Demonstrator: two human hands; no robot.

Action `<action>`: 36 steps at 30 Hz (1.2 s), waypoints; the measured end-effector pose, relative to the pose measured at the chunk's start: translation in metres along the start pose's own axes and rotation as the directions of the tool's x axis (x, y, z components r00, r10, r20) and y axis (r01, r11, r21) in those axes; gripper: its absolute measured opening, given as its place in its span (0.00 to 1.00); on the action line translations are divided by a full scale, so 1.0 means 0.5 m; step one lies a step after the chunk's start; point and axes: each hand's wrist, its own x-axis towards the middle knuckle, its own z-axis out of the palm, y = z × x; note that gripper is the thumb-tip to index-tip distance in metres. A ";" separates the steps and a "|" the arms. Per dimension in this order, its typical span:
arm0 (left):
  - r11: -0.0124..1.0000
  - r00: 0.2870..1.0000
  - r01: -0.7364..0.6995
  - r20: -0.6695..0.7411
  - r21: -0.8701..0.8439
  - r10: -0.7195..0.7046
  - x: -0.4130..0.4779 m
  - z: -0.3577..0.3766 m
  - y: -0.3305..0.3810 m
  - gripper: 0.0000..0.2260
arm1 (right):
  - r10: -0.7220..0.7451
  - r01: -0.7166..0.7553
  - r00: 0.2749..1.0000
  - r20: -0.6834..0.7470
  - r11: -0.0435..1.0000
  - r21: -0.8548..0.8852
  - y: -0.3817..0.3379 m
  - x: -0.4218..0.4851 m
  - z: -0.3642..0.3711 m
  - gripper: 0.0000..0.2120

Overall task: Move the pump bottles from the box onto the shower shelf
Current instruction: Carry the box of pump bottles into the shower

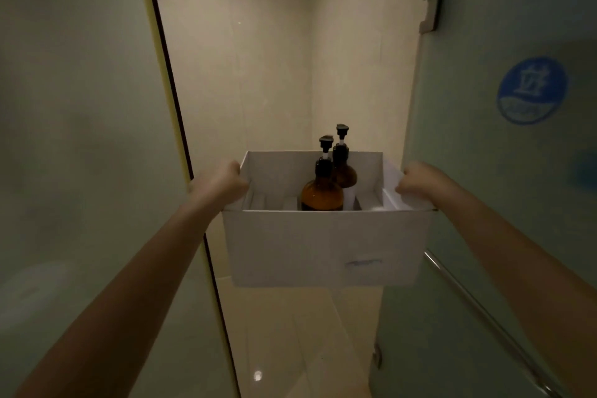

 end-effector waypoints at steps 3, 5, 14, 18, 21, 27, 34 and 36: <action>0.998 1.000 -0.012 0.016 -0.063 0.013 0.095 0.022 0.007 0.03 | 0.008 -0.009 1.000 -0.011 1.000 -0.005 -0.020 0.087 0.004 0.08; 0.995 1.000 -0.015 0.018 -0.097 0.016 0.156 0.041 0.011 0.05 | 0.009 -0.009 1.000 -0.018 1.000 -0.012 -0.028 0.145 0.009 0.05; 0.999 1.000 0.027 0.002 -0.020 -0.027 0.402 0.137 0.028 0.08 | -0.043 0.044 0.999 0.031 0.998 -0.038 -0.072 0.437 0.076 0.06; 0.997 0.997 0.071 -0.028 0.002 -0.071 0.510 0.163 0.039 0.09 | -0.091 0.093 0.995 0.049 0.995 -0.030 -0.095 0.569 0.095 0.09; 0.994 0.992 0.106 -0.063 0.001 -0.105 0.588 0.185 0.041 0.08 | -0.138 0.140 0.989 0.045 0.990 -0.027 -0.114 0.665 0.106 0.10; 0.987 0.983 0.161 -0.085 0.001 -0.161 0.705 0.237 0.037 0.10 | -0.176 0.179 0.982 0.067 0.983 -0.039 -0.161 0.827 0.137 0.11; 0.963 0.961 0.269 -0.073 0.024 -0.266 0.832 0.274 0.009 0.10 | -0.211 0.215 0.969 0.127 0.976 -0.020 -0.232 0.977 0.210 0.12; 0.957 0.955 0.288 -0.088 0.039 -0.283 0.872 0.279 -0.004 0.09 | -0.228 0.232 0.963 0.142 0.973 -0.014 -0.256 1.020 0.233 0.13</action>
